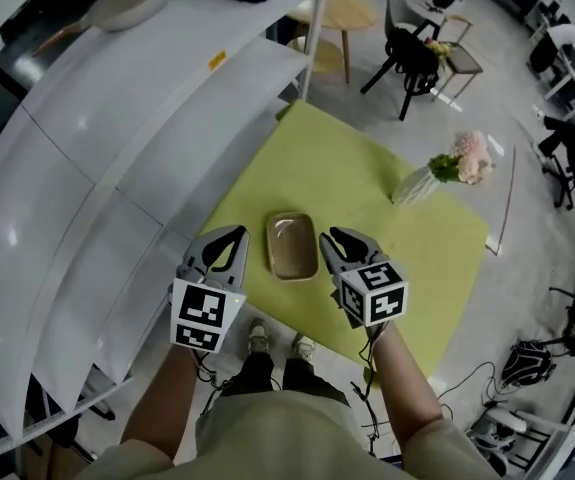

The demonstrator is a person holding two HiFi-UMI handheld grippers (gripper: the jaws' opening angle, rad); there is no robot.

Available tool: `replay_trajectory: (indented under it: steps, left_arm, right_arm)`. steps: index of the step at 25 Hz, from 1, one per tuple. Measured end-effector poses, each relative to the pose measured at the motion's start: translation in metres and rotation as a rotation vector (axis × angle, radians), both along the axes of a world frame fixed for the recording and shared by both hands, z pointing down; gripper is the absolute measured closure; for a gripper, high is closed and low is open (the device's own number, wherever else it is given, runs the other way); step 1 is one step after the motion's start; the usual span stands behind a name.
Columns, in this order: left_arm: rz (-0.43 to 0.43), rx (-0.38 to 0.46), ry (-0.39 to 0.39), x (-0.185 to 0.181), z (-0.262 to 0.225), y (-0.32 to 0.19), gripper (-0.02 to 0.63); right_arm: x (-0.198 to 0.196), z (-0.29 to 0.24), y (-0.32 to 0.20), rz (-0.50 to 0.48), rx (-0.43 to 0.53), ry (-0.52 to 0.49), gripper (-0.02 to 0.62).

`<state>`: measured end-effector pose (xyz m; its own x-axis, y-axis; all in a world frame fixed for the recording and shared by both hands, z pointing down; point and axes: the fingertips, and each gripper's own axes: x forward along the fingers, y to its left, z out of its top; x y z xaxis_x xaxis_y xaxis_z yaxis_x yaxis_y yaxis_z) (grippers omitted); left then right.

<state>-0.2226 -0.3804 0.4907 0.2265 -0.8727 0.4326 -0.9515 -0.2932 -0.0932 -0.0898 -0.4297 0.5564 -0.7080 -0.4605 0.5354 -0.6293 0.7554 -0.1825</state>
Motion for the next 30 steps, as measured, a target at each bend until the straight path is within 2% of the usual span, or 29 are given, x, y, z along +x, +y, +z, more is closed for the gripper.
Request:
replay_trajectory:
  steps: [8, 13, 17, 23, 25, 30]
  left_arm:
    - [0.025, -0.165, 0.012, 0.006, 0.083, -0.001, 0.6]
    - [0.045, -0.229, 0.017, 0.015, 0.116, 0.007, 0.6]
    - [0.046, -0.262, 0.023, 0.016, 0.128, 0.018, 0.6]
    - [0.025, -0.288, 0.035, 0.009, 0.137, 0.03, 0.6]
    - [0.022, -0.284, 0.033, 0.008, 0.136, 0.032, 0.6]
    - [0.016, -0.238, 0.021, 0.005, 0.114, 0.034, 0.6]
  right_arm:
    - [0.005, 0.096, 0.002, 0.008, -0.17, 0.079, 0.511]
    - [0.016, 0.142, 0.008, 0.06, -0.282, 0.101, 0.511]
    - [0.02, 0.158, 0.012, 0.098, -0.357, 0.082, 0.511]
    - [0.023, 0.165, 0.012, 0.152, -0.384, 0.068, 0.545]
    - [0.024, 0.162, 0.01, 0.167, -0.368, 0.069, 0.571]
    - [0.03, 0.126, 0.006, 0.195, -0.304, 0.026, 0.574]
